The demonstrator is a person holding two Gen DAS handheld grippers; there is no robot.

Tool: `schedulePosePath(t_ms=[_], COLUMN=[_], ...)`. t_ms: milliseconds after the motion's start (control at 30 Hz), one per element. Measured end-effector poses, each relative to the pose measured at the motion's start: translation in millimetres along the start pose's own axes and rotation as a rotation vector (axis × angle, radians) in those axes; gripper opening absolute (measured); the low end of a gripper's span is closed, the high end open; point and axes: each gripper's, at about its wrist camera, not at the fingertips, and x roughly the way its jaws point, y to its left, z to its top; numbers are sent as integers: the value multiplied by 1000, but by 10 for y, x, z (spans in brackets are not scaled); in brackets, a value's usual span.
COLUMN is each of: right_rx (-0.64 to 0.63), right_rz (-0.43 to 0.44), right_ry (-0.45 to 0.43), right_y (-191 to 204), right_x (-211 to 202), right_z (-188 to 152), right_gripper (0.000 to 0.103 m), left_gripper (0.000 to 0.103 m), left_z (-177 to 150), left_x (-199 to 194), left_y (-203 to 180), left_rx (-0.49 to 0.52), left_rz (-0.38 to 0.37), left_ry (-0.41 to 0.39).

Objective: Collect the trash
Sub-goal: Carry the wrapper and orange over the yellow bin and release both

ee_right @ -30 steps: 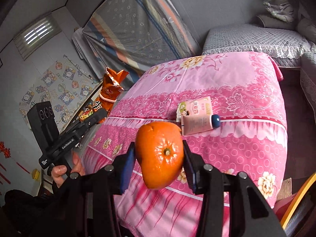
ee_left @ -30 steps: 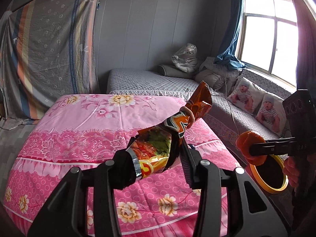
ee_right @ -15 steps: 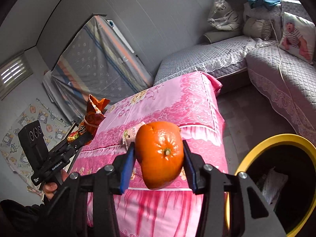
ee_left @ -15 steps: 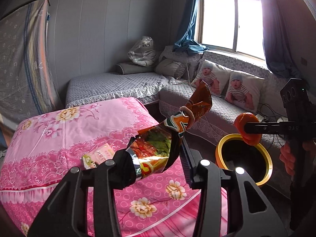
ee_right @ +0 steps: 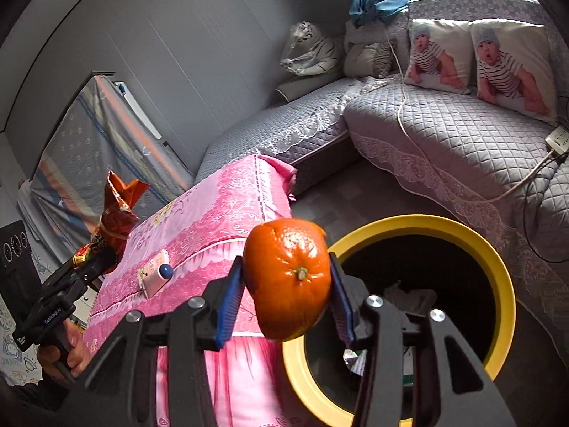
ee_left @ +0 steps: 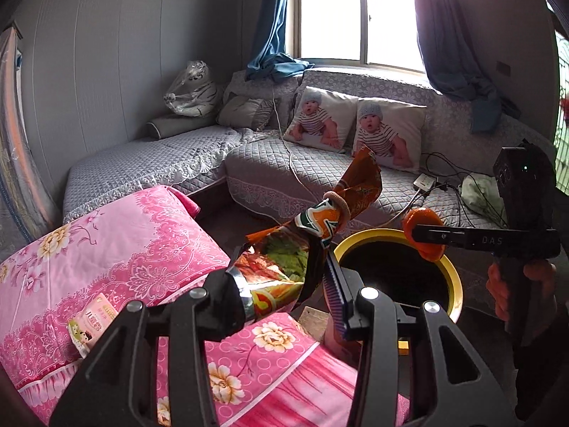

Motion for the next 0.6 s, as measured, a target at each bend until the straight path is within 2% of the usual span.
schedulePosePath(t_ms=[267, 367, 467, 600], right_rx=[64, 103, 120, 148], right_rz=[-133, -145, -184, -193], right_ry=[10, 23, 31, 40], right_y=[-388, -523, -615, -701], right_x=[115, 148, 167, 159], right_z=[-167, -203, -229, -253], right_gripper=[43, 43, 43, 43], left_gripper=[41, 41, 41, 41], left_z=[91, 121, 121, 129], left_x=[364, 542, 715, 894], left_y=[-383, -465, -544, -589], left_rx=[38, 28, 36, 24], left_rz=[-49, -77, -84, -89], left_ry=[23, 44, 63, 85])
